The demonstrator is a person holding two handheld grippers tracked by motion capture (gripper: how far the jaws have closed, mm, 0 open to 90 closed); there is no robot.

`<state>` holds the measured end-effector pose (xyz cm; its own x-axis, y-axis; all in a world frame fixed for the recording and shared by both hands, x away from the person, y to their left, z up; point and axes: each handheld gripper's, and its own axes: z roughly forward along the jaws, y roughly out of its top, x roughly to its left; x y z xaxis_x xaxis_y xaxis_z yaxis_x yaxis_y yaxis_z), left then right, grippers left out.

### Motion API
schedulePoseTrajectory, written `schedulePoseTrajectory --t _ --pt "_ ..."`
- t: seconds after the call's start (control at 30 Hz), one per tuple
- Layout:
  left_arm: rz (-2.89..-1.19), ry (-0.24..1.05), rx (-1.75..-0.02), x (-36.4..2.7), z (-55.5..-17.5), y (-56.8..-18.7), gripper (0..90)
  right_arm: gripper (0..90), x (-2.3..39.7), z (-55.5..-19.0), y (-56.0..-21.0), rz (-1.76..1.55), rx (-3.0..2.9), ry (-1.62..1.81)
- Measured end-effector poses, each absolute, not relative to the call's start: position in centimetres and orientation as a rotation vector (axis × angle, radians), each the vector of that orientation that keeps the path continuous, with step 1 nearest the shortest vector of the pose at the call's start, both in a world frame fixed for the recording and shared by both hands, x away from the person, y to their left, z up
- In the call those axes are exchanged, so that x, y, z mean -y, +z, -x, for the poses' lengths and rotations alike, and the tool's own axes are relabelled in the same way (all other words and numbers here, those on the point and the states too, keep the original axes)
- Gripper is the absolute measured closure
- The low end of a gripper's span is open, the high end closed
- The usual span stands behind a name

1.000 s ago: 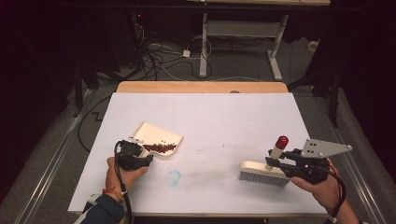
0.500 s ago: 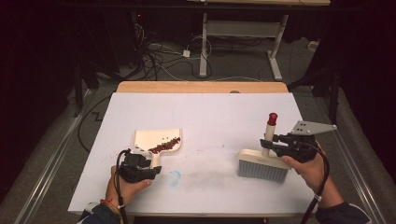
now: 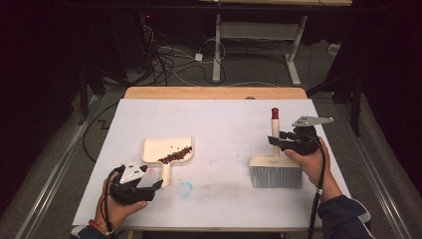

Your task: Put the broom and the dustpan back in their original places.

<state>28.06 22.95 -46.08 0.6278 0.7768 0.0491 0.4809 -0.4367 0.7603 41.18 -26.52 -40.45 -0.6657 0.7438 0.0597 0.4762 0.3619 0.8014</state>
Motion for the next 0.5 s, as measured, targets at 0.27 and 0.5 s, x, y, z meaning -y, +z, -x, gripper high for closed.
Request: schedulePoseTrajectory --t 0.27,0.5 --pt "-2.066 0.705 -0.961 -23.4 -26.0 -45.8 25.2 59.6 26.3 -43.0 -42.1 -1.170 -2.284 1.094" --pt "-2.084 0.695 -0.939 -23.0 -26.0 -46.0 24.2 55.0 25.9 -44.4 -43.7 -1.210 -2.255 1.005"
